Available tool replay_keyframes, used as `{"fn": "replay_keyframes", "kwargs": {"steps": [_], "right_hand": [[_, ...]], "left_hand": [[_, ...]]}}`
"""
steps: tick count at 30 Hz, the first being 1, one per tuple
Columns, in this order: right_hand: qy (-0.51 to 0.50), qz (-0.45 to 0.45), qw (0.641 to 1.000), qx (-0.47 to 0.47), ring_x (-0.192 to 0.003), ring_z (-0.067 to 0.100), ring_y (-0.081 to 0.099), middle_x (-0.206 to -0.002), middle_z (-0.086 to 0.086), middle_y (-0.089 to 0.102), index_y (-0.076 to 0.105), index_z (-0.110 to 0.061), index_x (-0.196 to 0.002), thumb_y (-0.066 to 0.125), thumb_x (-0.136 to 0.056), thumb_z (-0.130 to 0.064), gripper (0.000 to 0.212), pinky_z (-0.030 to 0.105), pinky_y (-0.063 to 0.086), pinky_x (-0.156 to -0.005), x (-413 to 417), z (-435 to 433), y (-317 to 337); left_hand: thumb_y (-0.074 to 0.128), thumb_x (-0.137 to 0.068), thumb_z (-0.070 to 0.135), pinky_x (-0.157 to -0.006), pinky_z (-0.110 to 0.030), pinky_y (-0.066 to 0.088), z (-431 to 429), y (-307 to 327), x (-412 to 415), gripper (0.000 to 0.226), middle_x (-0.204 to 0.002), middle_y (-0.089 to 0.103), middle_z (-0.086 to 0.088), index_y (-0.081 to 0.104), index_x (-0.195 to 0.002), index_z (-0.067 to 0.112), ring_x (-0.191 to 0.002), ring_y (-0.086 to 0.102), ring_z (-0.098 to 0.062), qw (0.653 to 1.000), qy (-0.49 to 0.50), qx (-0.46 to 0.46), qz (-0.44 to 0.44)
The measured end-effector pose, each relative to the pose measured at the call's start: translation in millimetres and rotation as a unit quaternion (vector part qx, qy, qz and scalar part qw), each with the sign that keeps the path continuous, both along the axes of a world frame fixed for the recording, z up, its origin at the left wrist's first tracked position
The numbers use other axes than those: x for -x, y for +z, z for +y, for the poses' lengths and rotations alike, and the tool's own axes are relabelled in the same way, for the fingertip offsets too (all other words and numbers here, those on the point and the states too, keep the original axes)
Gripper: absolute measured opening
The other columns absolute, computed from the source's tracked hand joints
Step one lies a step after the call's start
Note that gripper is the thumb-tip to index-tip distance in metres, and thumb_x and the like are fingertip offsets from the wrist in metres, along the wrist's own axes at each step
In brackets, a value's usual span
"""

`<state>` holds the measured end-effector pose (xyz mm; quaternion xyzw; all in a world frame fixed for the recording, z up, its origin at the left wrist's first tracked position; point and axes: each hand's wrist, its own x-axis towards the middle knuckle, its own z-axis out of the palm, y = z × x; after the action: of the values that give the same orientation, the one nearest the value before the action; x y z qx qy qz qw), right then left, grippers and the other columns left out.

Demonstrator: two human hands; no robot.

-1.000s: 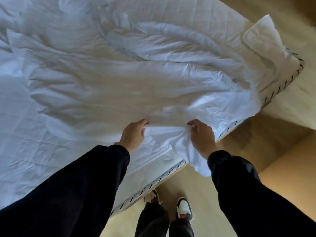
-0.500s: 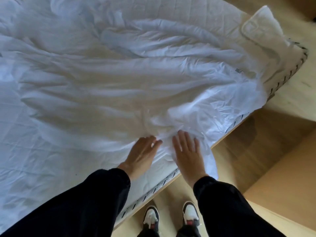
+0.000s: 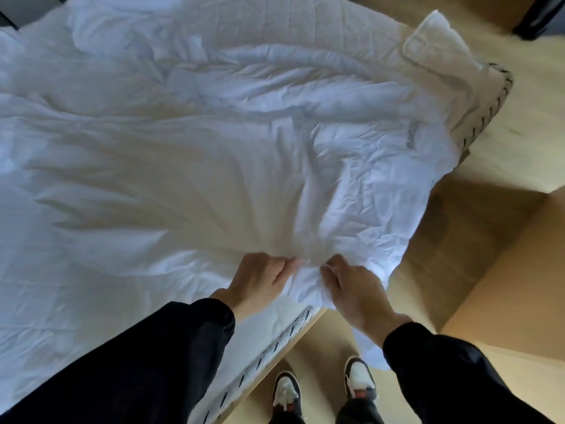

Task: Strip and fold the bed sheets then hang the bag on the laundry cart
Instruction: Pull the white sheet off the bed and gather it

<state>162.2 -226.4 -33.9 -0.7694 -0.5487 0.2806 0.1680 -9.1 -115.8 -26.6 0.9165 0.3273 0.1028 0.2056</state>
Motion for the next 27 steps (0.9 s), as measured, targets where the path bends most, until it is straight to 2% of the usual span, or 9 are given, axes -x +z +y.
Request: {"fn": "replay_keyframes", "kwargs": {"steps": [2,4,7,11,14,18,20,24,27], "right_hand": [[-0.001,-0.129,0.991,-0.030,-0.080,0.032,0.061,-0.090,0.009,0.062,0.055,-0.013,-0.102,0.060,-0.085,-0.015,0.018,0.037,0.044,-0.070,18.6,-11.4,-2.6],[0.021,-0.164,0.983,-0.080,-0.095,0.036,0.057,-0.108,0.017,0.057,0.055,-0.007,-0.115,0.069,-0.058,-0.003,0.059,0.045,0.046,-0.081,40.1,-24.4,-7.5],[0.088,-0.166,0.979,-0.079,-0.117,0.039,0.050,-0.127,0.023,0.051,0.048,-0.009,-0.128,0.079,-0.055,-0.022,0.080,0.056,0.039,-0.098,64.0,-44.0,-15.5],[0.062,-0.179,0.979,0.069,-0.090,0.038,0.063,-0.098,0.019,0.063,0.065,-0.008,-0.101,0.092,-0.041,-0.032,0.070,0.052,0.049,-0.078,57.3,-55.0,-40.6],[0.014,-0.115,0.993,-0.002,-0.058,0.025,0.057,-0.065,0.000,0.054,0.058,-0.017,-0.070,0.081,-0.067,-0.018,0.023,0.036,0.044,-0.058,43.7,-65.9,-43.7],[-0.073,0.038,0.987,-0.138,-0.048,0.022,0.028,-0.052,-0.007,0.026,0.026,-0.020,-0.060,0.033,-0.082,-0.024,0.023,0.029,0.022,-0.054,35.6,-81.7,-23.6],[-0.114,0.106,0.976,-0.149,-0.047,0.022,0.024,-0.048,-0.005,0.022,0.022,-0.020,-0.057,0.027,-0.079,-0.030,0.025,0.031,0.019,-0.051,34.7,-82.9,-7.9],[-0.193,0.170,0.956,-0.138,-0.050,0.022,0.031,-0.047,0.001,0.030,0.027,-0.014,-0.053,0.032,-0.079,-0.028,0.029,0.034,0.024,-0.049,30.6,-67.4,14.0],[-0.240,0.137,0.954,-0.120,-0.057,0.028,0.039,-0.051,0.004,0.040,0.034,-0.009,-0.056,0.035,-0.086,-0.027,0.035,0.036,0.020,-0.052,25.6,-53.4,21.3]], "left_hand": [[0.036,-0.098,0.047,-0.050,-0.026,0.019,1.1,3.0,1.0,0.055,-0.042,0.020,-0.004,0.021,-0.056,0.015,-0.050,0.036,-0.030,0.997,0.043,0.047,0.039],[0.045,-0.098,0.040,-0.054,-0.030,0.024,2.4,2.7,1.5,0.052,-0.043,0.026,0.001,0.028,-0.056,0.016,-0.049,0.041,-0.027,0.992,0.079,0.064,0.071],[0.048,-0.094,0.027,-0.060,-0.033,0.032,-13.7,1.9,9.3,0.030,-0.059,0.041,0.005,0.039,-0.067,0.017,-0.060,0.050,-0.029,0.990,0.137,-0.024,0.028],[0.048,-0.093,0.031,-0.071,-0.030,0.039,-73.4,-14.3,21.6,0.020,-0.086,0.047,0.002,0.050,-0.088,0.011,-0.077,0.051,-0.020,0.959,0.275,0.024,-0.066],[0.057,-0.093,0.034,-0.072,-0.025,0.037,-116.9,-21.2,15.6,0.029,-0.096,0.046,0.000,0.040,-0.103,0.013,-0.088,0.051,-0.021,0.857,0.434,0.266,-0.080],[0.061,-0.088,0.047,-0.083,-0.037,0.053,-121.3,-7.5,-8.9,0.042,-0.093,0.066,-0.014,0.055,-0.104,0.009,-0.085,0.065,-0.025,0.596,0.527,0.549,-0.255],[0.058,-0.089,0.047,-0.084,-0.043,0.053,-114.6,2.1,-14.9,0.041,-0.089,0.068,-0.015,0.059,-0.100,0.008,-0.084,0.066,-0.028,0.509,0.502,0.627,-0.308],[0.049,-0.096,0.044,-0.069,-0.033,0.055,-96.6,12.4,-18.6,0.045,-0.100,0.070,-0.012,0.069,-0.106,0.005,-0.084,0.068,-0.024,0.463,0.389,0.691,-0.396],[0.053,-0.093,0.038,-0.054,-0.021,0.042,-96.1,16.3,-20.3,0.030,-0.072,0.052,0.001,0.067,-0.086,0.013,-0.057,0.044,-0.009,0.472,0.460,0.650,-0.379]]}}
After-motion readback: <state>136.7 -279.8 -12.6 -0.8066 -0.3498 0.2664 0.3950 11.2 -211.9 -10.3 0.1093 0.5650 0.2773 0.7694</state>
